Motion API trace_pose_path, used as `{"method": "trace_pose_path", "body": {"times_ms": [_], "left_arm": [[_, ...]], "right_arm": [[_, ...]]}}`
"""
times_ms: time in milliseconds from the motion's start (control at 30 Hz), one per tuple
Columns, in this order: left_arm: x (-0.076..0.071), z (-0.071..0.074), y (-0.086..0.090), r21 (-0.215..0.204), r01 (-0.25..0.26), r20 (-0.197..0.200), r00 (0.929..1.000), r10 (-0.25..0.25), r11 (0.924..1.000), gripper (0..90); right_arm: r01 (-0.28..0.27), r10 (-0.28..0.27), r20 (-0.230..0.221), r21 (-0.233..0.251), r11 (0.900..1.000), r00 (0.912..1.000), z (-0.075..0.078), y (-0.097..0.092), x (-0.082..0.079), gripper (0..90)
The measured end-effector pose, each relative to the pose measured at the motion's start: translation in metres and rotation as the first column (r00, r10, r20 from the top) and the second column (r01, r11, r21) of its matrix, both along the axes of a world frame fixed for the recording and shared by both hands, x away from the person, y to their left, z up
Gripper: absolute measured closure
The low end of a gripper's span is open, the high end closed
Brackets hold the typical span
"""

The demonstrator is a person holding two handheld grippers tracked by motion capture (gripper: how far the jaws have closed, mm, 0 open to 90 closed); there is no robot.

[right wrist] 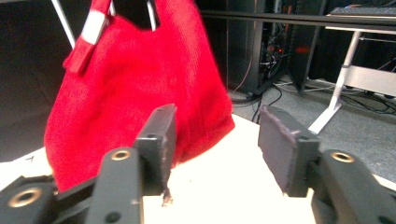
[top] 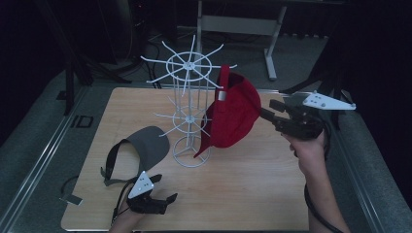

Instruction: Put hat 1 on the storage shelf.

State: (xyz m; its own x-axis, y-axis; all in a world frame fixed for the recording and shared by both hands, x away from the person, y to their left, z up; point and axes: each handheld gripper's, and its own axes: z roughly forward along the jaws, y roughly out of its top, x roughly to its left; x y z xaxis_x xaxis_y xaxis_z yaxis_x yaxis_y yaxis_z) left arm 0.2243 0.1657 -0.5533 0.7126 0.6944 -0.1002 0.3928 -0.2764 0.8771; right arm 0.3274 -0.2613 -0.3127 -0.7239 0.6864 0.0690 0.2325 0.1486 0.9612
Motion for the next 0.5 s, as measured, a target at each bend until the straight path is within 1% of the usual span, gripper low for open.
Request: {"method": "trace_pose_path", "body": {"times_ms": [33, 100, 133, 167, 200, 233, 267, 300, 333, 367, 433, 467, 500], "left_arm": [[0.000, 0.000, 0.000, -0.003, 0.000, -0.001, 1.0000, 0.000, 1.0000, 11.1], [0.000, 0.000, 0.001, -0.004, -0.002, -0.002, 1.0000, 0.002, 1.0000, 11.1], [0.000, 0.000, 0.001, -0.009, -0.002, -0.004, 1.0000, 0.002, 1.0000, 11.1], [0.000, 0.000, 0.001, -0.008, -0.004, -0.006, 1.0000, 0.004, 1.0000, 11.1], [0.000, 0.000, 0.001, -0.011, -0.005, -0.007, 1.0000, 0.005, 0.9999, 11.1], [0.000, 0.000, 0.001, -0.012, -0.006, -0.010, 0.9999, 0.006, 0.9999, 11.1], [0.000, 0.000, 0.002, -0.013, -0.009, -0.009, 0.9999, 0.009, 0.9999, 11.1], [0.000, 0.000, 0.002, -0.015, -0.010, -0.009, 0.9999, 0.009, 0.9998, 11.1], [0.000, 0.000, 0.002, -0.015, -0.010, -0.010, 0.9999, 0.010, 0.9998, 11.1], [0.000, 0.000, 0.002, -0.020, -0.010, -0.010, 0.9999, 0.009, 0.9997, 11.0], [0.000, 0.000, 0.002, -0.021, -0.011, -0.011, 0.9999, 0.010, 0.9997, 11.1], [0.000, 0.000, 0.002, -0.021, -0.012, -0.010, 0.9999, 0.012, 0.9997, 11.1], [0.000, 0.000, 0.002, -0.024, -0.009, -0.013, 0.9999, 0.009, 0.9997, 11.1]], "right_arm": [[-0.006, 0.006, 0.001, -0.014, 0.9999, 1.0000, -0.002, -0.002, -0.002, 41.3], [0.007, -0.006, 0.015, -0.057, 0.9983, 0.9999, -0.006, -0.004, -0.006, 36.5], [0.011, -0.010, 0.018, -0.064, 0.9979, 0.9998, -0.008, -0.006, -0.008, 30.3], [0.017, -0.016, 0.016, -0.058, 0.9981, 0.9997, -0.011, -0.008, -0.010, 27.2], [0.009, -0.008, 0.013, -0.064, 0.9979, 0.9999, -0.014, -0.011, -0.011, 26.3], [0.012, -0.011, 0.013, -0.064, 0.9979, 0.9999, -0.017, -0.013, -0.013, 24.8], [0.026, -0.026, -0.001, -0.049, 0.9985, 0.9997, -0.022, -0.019, -0.015, 21.7], [0.026, -0.026, -0.001, -0.049, 0.9985, 0.9997, -0.022, -0.019, -0.015, 21.7], [0.041, -0.042, -0.010, -0.043, 0.9982, 0.9991, -0.025, -0.022, -0.016, 21.4], [0.049, -0.050, -0.016, -0.038, 0.9980, 0.9986, -0.033, -0.028, -0.019, 19.6], [0.066, -0.067, -0.024, -0.034, 0.9972, 0.9975, -0.041, -0.033, -0.021, 20.8], [0.066, -0.067, -0.024, -0.034, 0.9972, 0.9975, -0.041, -0.033, -0.021, 20.8], [0.066, -0.067, -0.026, -0.030, 0.9973, 0.9974, -0.045, -0.036, -0.022, 20.6]]}}
